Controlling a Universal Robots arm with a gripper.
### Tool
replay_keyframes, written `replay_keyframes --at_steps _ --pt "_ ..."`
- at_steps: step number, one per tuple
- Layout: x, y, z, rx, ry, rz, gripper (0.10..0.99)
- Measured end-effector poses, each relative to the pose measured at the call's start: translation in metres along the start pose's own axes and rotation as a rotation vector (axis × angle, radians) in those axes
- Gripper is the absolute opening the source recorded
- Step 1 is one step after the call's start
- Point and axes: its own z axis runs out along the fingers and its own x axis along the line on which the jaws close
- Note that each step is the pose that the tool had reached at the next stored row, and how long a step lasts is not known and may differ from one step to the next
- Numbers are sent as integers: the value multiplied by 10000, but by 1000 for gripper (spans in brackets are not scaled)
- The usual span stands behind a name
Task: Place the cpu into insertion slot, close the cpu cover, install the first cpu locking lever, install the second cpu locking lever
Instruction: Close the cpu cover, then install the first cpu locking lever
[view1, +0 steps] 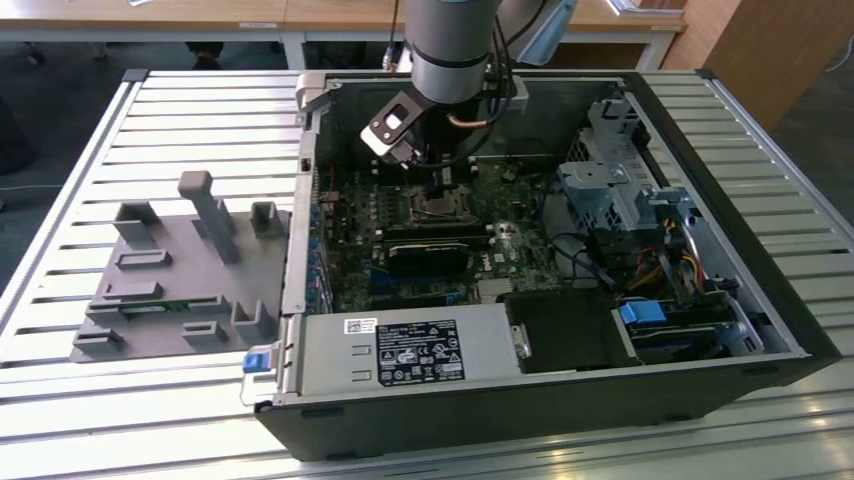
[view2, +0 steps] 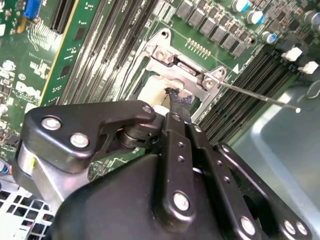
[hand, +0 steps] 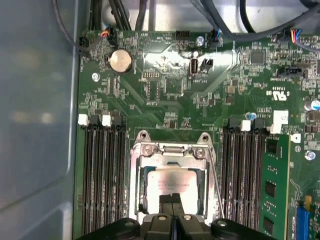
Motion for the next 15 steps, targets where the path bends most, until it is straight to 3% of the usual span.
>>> replay_keyframes --at_steps 15 --pt "0 42 0 0 1 1 114"
